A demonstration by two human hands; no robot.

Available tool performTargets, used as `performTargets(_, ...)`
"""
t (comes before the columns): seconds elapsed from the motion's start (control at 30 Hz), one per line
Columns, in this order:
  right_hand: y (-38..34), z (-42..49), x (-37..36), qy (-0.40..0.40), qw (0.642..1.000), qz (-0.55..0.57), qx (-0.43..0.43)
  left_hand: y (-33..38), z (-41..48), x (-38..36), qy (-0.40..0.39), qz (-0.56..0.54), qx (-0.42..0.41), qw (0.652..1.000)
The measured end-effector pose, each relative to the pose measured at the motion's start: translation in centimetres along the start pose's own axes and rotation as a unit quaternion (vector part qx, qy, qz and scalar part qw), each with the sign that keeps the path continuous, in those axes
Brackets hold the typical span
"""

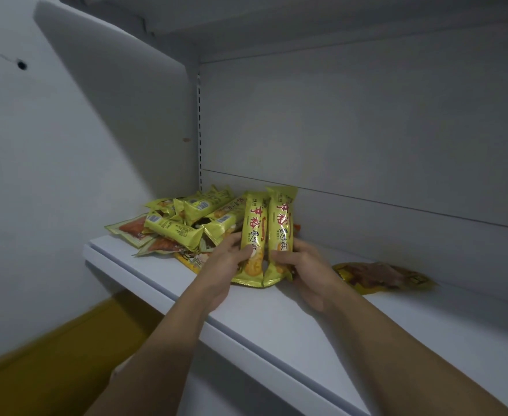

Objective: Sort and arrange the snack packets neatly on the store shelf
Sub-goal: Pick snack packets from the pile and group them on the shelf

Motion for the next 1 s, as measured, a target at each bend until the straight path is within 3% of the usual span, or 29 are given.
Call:
performTargets(0.27,-0.3,0.1,0.8,0.096,0.990,-0.091,0.043,0.1,0.1,0.4,0.011,-0.007,-0.008,1.000)
performTargets(0.47,-2.2,-0.5,-1.1,0.067,0.964,-0.250,0.063,1.1,-0.5,-0.4,0.034,0.009,-0.041,0.999)
performTargets(0.57,-4.0,-1.7,-0.6,0.060,0.961,-0.265,0.052,2.1,-0.9,-1.9,0.037,-0.013,-0.053,0.998)
performTargets(0.7,-8.6,-5.2,2.5,0.105,0.949,-0.286,0.080,4.2,-2.0,-6.9,-0.002,-0.031,-0.047,0.998)
performTargets(0.83,-12.4,-9.7,7.2,0.171,0.950,-0.239,0.107,5.8,-3.2,-13.4,-0.045,-0.010,-0.037,0.998)
performTargets(1.0,-17.1,-16.5,14.6,0.254,0.923,-0.253,0.141,7.3,-4.5,-21.6,-0.075,0.005,-0.014,0.997)
Point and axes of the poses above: each hand's wrist, its own z-axis towards the middle knuckle, its own x-axis out of the back of the hand, y = z × x, the point moved 6 cm from there along z, towards the middle knuckle, and after that the axes turned 14 degrees about z, right-handed, at the moved point
